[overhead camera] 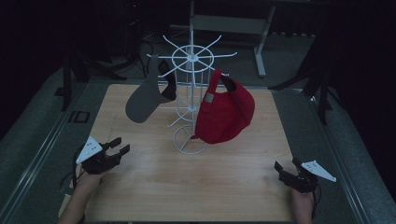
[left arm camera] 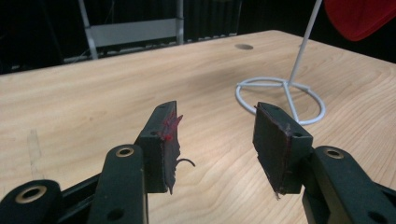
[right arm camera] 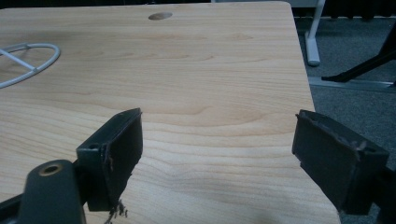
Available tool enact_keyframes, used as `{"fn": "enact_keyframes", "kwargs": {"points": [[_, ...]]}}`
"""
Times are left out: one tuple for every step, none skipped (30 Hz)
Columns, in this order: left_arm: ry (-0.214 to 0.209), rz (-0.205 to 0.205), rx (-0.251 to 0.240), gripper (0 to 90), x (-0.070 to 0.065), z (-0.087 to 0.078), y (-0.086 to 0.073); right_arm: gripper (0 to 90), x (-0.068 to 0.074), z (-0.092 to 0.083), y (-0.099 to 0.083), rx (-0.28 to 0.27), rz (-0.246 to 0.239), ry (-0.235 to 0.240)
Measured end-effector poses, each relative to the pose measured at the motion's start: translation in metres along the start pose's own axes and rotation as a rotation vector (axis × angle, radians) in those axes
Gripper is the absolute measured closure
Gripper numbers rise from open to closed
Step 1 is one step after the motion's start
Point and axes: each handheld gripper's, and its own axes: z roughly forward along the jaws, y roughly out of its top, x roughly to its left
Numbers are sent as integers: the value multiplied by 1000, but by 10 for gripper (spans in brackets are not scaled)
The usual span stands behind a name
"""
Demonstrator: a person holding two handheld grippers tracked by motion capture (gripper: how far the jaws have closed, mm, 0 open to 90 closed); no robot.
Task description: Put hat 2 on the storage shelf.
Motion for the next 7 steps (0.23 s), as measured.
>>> {"fn": "enact_keyframes", "kwargs": {"points": [[-4, -4, 2, 511, 0, 0, -2, 160, 0, 0, 0, -1, 0, 0], [5, -3, 5, 511, 0, 0, -3, 159, 0, 0, 0, 0, 1, 0], [6, -2, 6, 511, 0, -1, -3, 160, 0, 0, 0, 0, 1, 0], [6, -2, 6, 511, 0, -1, -3, 160, 0, 0, 0, 0, 1, 0], [10, -7, -2, 511, 0, -1, -5, 160, 0, 0, 0, 1, 1, 0], [5, -10, -7, 511, 0, -2, -6, 160, 0, 0, 0, 0, 1, 0], [5, -11, -6, 511, 0, -2, -6, 160, 0, 0, 0, 0, 0, -1]]}}
